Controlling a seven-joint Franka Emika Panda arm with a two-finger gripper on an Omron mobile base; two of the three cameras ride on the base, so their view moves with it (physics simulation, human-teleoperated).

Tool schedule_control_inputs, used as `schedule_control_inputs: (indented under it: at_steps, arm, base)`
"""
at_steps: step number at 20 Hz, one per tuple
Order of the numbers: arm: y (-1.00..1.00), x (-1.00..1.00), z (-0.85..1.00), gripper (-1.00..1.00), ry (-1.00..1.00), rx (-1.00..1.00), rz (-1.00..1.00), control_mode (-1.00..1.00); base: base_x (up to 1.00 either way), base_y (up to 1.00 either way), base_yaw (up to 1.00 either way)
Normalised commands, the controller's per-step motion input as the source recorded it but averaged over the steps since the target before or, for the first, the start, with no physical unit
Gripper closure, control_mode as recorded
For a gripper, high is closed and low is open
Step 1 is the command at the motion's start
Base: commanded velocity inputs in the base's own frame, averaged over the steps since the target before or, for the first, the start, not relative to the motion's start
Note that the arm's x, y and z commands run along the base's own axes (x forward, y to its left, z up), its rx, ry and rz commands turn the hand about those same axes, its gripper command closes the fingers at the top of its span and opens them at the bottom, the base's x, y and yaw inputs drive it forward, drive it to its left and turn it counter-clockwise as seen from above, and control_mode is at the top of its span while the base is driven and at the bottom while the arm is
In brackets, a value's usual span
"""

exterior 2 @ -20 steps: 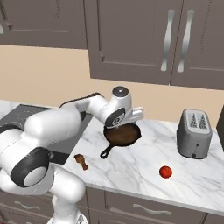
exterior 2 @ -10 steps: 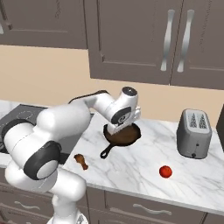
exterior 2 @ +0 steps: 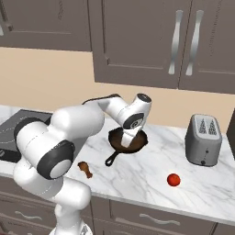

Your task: Place both pans onto different burners. Then place the tomato and the chicken drumstick on different pans.

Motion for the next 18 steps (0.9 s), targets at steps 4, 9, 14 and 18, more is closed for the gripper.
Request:
schedule_control_inputs:
  at_steps: [4,9,14,18]
  arm:
    - [0.0,0.0,-0.18,-1.0,0.0,-0.06,0.5,-1.0]
    - [0.0,0.0,-0.14,-1.0,-0.01,-0.08,0.5,-1.0]
    - [-0.01,0.0,-0.12,-1.0,-0.03,-0.08,0.5,-1.0]
    - [-0.03,0.01,-0.15,-1.0,-0.07,-0.05,0.5,-1.0]
  base:
    - [0.0,0.0,0.0]
    - [0.0,0.0,0.0]
    - [0.0,0.0,0.0]
    - [0.0,0.0,0.0]
